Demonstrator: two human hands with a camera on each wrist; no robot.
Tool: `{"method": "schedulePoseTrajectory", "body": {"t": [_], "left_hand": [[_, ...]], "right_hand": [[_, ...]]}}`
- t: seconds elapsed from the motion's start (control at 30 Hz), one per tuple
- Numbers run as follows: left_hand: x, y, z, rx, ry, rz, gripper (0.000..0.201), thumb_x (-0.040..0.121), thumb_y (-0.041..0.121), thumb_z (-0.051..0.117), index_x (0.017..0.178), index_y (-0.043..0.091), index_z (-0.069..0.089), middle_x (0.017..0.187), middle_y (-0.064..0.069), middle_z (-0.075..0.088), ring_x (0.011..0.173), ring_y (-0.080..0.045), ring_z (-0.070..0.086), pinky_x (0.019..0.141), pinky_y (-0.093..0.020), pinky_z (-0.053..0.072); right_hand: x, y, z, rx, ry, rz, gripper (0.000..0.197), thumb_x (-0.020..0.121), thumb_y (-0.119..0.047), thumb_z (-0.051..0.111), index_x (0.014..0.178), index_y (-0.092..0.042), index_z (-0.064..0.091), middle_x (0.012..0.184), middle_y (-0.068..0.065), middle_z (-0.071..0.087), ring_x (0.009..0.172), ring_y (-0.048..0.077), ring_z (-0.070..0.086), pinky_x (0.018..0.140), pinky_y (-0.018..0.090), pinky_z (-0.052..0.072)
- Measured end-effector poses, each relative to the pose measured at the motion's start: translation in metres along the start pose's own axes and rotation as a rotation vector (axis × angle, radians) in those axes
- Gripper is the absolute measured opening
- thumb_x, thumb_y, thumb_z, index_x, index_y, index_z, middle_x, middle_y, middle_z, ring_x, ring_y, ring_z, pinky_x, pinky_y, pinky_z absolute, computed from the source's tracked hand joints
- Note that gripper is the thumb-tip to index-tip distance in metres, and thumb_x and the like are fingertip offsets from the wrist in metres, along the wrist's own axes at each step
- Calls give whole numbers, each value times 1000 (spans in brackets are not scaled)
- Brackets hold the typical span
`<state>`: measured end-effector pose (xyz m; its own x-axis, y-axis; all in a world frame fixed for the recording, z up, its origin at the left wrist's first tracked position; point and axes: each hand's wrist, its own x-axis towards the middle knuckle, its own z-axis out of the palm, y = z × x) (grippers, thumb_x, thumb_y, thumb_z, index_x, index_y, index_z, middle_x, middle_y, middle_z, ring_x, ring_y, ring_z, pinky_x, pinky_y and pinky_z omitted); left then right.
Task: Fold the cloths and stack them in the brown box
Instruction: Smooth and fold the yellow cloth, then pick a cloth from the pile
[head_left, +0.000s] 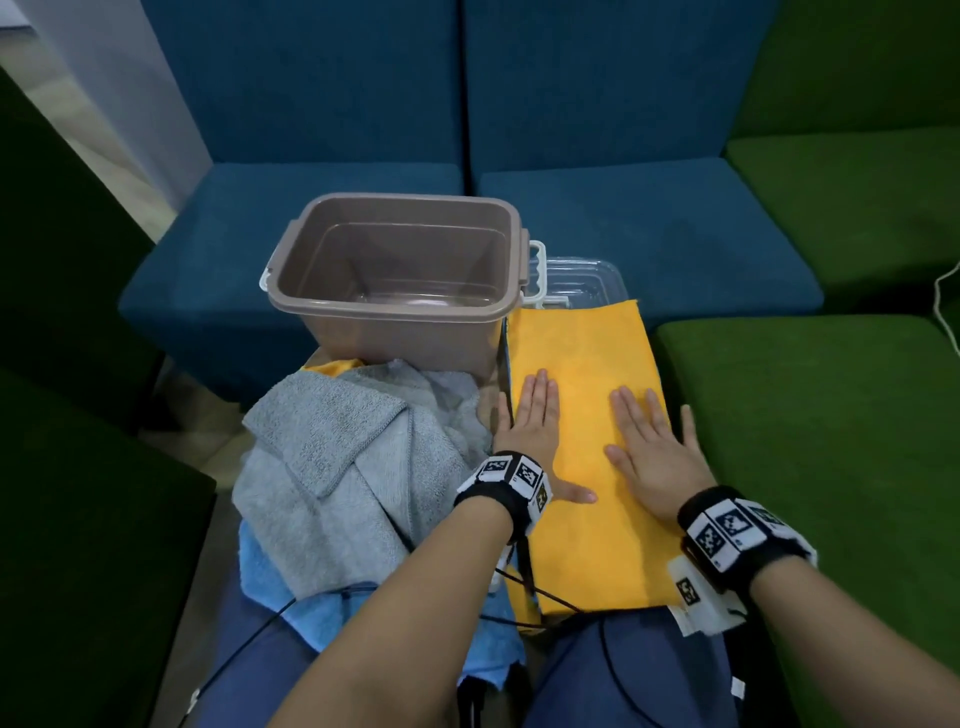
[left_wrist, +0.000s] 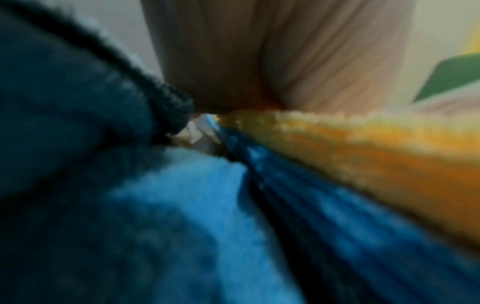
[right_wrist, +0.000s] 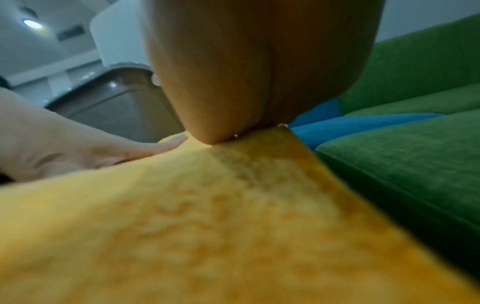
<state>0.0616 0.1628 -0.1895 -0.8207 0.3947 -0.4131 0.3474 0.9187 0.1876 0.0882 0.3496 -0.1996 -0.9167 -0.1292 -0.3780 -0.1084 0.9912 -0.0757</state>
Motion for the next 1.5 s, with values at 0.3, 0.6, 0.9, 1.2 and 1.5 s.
{"method": "schedulePoseTrajectory", "body": {"t": [0.3,0.6,0.9,1.2,1.5], "left_hand": [[-32,16,32,-17,5,167,89,99,44,45,149,-4,-11,157,-19,-22,147,-29,-15,120,-39,-8],[-35,7,41,102,-82,215,161,47,88,65,143,1,-31,148,-16,-42,138,-29,-37,117,-45,-17],[-43,2,37,117,-64,221,169,38,82,74,143,7,-34,151,-9,-40,140,-24,-35,114,-43,-22],[-69,11,-1,6,-92,168,114,74,58,73,154,8,10,160,-11,12,147,-26,15,118,-48,21],[-111,-100,-76,-341,415,-72,7,81,15,62,79,20,57,78,1,63,83,-23,60,75,-35,52]], "right_hand": [[-12,1,-1,-2,-90,-11,64,103,-50,12,152,-26,-20,157,-13,-25,149,15,-16,118,48,-7],[-48,-4,12,-36,-234,-323,94,79,-84,26,144,-43,-28,150,-21,-37,142,11,-33,116,41,-17],[-66,29,19,-35,-194,-197,123,54,-98,40,140,-50,-33,146,-25,-43,144,16,-29,116,55,-9],[-66,19,-7,12,-5,-98,108,62,-93,36,152,-38,15,161,-10,-12,149,20,-13,117,53,-4],[-35,-122,-62,385,210,-386,14,95,-26,60,88,-17,66,86,-3,66,79,14,60,75,36,52]]}}
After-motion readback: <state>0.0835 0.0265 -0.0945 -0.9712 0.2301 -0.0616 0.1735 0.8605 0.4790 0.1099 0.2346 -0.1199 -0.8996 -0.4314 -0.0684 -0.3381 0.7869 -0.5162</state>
